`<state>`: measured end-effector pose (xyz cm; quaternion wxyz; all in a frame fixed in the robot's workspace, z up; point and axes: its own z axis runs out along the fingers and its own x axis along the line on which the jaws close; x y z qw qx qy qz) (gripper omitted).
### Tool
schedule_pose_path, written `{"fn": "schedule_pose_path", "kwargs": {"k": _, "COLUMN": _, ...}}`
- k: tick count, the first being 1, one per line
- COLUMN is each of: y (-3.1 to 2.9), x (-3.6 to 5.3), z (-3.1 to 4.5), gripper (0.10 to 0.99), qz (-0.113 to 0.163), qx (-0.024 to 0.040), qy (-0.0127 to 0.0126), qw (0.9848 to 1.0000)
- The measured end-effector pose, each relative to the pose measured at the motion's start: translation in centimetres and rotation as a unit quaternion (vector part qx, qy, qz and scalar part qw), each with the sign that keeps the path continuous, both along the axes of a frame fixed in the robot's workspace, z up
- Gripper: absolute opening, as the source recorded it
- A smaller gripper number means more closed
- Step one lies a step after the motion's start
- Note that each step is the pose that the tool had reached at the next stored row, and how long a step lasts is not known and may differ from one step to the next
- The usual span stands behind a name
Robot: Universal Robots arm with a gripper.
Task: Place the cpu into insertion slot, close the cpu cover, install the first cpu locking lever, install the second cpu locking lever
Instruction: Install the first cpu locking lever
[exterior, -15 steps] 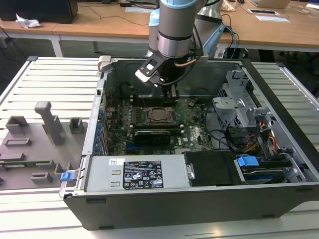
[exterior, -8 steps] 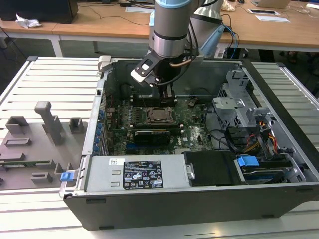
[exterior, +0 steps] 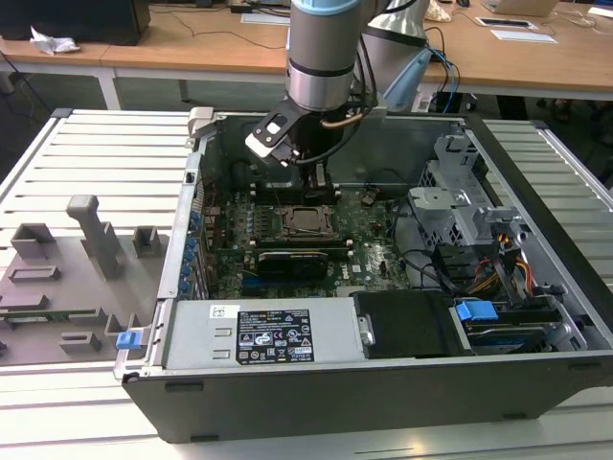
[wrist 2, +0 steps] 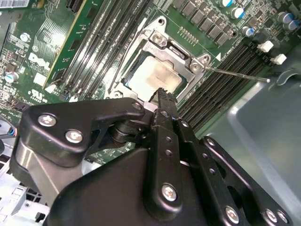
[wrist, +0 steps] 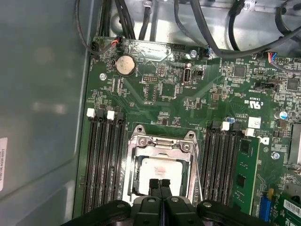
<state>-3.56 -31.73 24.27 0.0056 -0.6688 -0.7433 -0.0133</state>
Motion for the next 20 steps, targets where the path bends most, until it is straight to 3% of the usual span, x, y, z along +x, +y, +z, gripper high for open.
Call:
{"fn": "schedule_pose_path", "kwargs": {"k": 1, "y": 0.00, "x": 0.00, "z": 0.60, "gripper": 0.106, "qz": 0.000, "qx": 0.0000, "qy": 0.0000, "qw": 1.0000}}
{"fn": "schedule_pose_path", "kwargs": {"k": 5, "y": 0.00, "x": 0.00, "z": 1.75, "gripper": 0.106, "qz": 0.000, "qx": 0.0000, "qy": 0.0003, "qw": 1.0000}}
{"fn": "schedule_pose_path", "kwargs": {"k": 8, "y": 0.01, "x": 0.00, "z": 1.91, "gripper": 0.106, "qz": 0.003, "qx": 0.0002, "qy": 0.0002, "qw": 1.0000}}
{"fn": "schedule_pose_path", "kwargs": {"k": 10, "y": 0.00, "x": 0.00, "z": 1.91, "gripper": 0.106, "qz": 0.020, "qx": 0.0001, "qy": 0.0003, "qw": 0.9998}}
{"fn": "schedule_pose_path", "kwargs": {"k": 11, "y": 0.00, "x": 0.00, "z": 1.91, "gripper": 0.106, "qz": 0.045, "qx": -0.0001, "qy": 0.0004, "qw": 0.9990}}
{"fn": "schedule_pose_path", "kwargs": {"k": 12, "y": 0.00, "x": 0.00, "z": 1.89, "gripper": 0.106, "qz": 0.065, "qx": 0.0000, "qy": 0.0003, "qw": 0.9979}}
{"fn": "schedule_pose_path", "kwargs": {"k": 13, "y": 0.00, "x": 0.00, "z": 1.88, "gripper": 0.106, "qz": 0.095, "qx": 0.0000, "qy": 0.0003, "qw": 0.9954}}
{"fn": "schedule_pose_path", "kwargs": {"k": 17, "y": 0.00, "x": 0.00, "z": 1.87, "gripper": 0.106, "qz": 0.138, "qx": -0.0006, "qy": 0.0003, "qw": 0.9905}}
{"fn": "schedule_pose_path", "kwargs": {"k": 20, "y": 0.00, "x": 0.00, "z": 1.87, "gripper": 0.106, "qz": 0.187, "qx": -0.0025, "qy": 0.0007, "qw": 0.9823}}
